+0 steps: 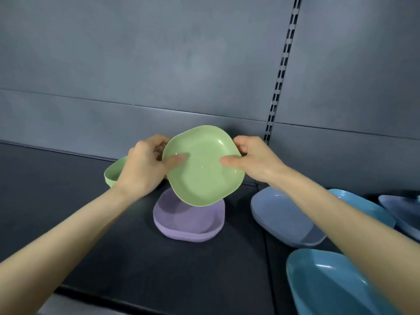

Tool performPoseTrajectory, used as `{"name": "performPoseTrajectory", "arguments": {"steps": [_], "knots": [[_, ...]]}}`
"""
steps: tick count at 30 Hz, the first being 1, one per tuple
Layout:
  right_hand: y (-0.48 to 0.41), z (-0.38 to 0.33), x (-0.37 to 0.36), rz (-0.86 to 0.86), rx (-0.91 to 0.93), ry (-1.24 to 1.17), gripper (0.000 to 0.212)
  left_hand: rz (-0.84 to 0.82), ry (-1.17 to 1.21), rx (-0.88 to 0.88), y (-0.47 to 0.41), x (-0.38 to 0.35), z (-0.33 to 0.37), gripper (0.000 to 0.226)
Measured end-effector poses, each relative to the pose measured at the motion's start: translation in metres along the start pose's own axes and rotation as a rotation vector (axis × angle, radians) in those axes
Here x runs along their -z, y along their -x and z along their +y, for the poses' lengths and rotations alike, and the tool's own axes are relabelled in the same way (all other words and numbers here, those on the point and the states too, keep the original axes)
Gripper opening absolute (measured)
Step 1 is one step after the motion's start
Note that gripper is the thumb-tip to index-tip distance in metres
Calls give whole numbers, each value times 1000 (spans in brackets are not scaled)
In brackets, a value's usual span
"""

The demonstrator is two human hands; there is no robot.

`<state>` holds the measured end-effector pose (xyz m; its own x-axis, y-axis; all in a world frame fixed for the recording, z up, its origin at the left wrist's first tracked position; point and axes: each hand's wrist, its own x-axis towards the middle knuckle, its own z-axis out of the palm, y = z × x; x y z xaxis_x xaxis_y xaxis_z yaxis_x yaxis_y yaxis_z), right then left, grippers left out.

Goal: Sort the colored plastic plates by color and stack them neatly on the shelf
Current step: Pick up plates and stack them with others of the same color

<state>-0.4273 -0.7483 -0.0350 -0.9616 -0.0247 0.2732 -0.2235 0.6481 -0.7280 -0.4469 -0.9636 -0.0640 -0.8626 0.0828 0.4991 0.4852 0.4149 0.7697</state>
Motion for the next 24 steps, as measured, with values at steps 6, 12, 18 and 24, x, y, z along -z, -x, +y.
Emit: {"name": "performPoseTrajectory", "arguments": {"steps": [6, 12, 18, 24], "knots": [[-46, -32, -68, 7, -52, -61, 23, -83, 45, 69, -27, 60, -53, 58], [-75, -48, -127, -14, -52, -56, 38, -116, -52, 35, -72, 100, -111, 41], [-101, -44, -158, -16, -127, 140, 38, -233, -162, 27, -102, 105, -148, 35], [-119, -33, -174, -86, -198, 276, 41, -337, -181, 60, -115, 101, -171, 36]]}}
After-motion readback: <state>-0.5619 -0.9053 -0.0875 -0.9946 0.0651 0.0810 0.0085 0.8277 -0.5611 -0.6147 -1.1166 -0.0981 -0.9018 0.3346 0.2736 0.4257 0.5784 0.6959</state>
